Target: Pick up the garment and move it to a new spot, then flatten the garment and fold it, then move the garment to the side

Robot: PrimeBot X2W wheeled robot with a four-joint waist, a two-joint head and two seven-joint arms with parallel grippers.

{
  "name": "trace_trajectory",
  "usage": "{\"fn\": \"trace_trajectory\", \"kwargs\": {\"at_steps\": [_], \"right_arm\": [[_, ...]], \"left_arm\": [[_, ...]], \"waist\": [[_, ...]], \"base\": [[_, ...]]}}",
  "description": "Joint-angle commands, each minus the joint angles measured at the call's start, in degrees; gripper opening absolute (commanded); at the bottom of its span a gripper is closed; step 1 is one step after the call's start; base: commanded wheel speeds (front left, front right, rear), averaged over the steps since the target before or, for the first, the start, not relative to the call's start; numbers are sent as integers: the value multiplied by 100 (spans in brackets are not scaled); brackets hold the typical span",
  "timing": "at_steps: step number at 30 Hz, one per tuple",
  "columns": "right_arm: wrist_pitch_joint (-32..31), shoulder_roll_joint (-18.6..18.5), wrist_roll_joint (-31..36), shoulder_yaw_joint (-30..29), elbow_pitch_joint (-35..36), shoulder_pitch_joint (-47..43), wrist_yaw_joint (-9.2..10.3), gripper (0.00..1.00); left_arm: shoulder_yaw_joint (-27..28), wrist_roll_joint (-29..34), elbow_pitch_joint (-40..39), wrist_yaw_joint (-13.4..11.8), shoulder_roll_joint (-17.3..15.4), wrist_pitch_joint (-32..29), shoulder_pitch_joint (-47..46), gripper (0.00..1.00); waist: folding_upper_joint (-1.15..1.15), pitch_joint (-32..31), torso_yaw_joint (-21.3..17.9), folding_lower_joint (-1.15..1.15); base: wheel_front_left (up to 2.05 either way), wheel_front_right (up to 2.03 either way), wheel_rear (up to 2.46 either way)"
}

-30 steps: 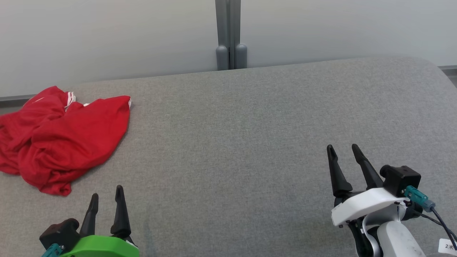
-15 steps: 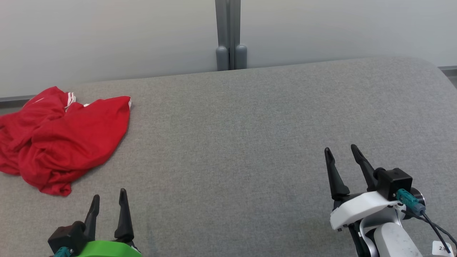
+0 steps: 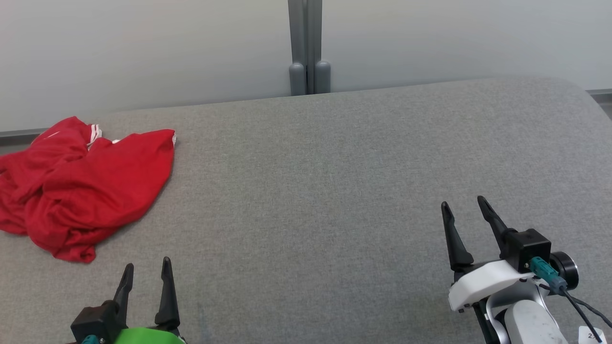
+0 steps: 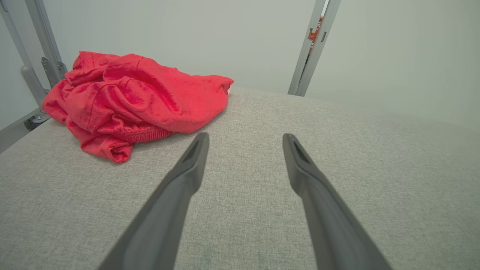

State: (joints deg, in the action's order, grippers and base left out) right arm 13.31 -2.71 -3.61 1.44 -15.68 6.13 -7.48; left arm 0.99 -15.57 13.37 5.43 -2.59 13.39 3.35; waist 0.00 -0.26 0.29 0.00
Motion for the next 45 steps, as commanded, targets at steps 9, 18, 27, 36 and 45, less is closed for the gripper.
{"fn": "trace_trajectory", "kwargs": {"at_steps": [9,18,27,36,45], "right_arm": [[144,-28,349,-72,-78,1,-1,100],[194,-28,545,-111,-121,-67,-1,100],[193,-28,419,-139,-151,-70,-1,100],[193,-26,424,-169,-166,-103,-1,100],[193,-26,353,-38,-208,-213,-1,100]], "left_arm": [[41,424,16,53,-48,137,83,100],[51,434,68,94,-49,185,100,100],[96,317,94,109,-48,178,71,100],[72,270,139,132,-48,179,-11,100],[17,302,234,110,-47,178,-51,100]], "waist": [[0,-27,12,0],[0,-35,15,0],[0,-20,6,0],[0,-6,113,0],[0,-105,978,0]], "base": [[0,0,0],[0,0,0],[0,0,0],[0,0,0],[0,0,0]]}}
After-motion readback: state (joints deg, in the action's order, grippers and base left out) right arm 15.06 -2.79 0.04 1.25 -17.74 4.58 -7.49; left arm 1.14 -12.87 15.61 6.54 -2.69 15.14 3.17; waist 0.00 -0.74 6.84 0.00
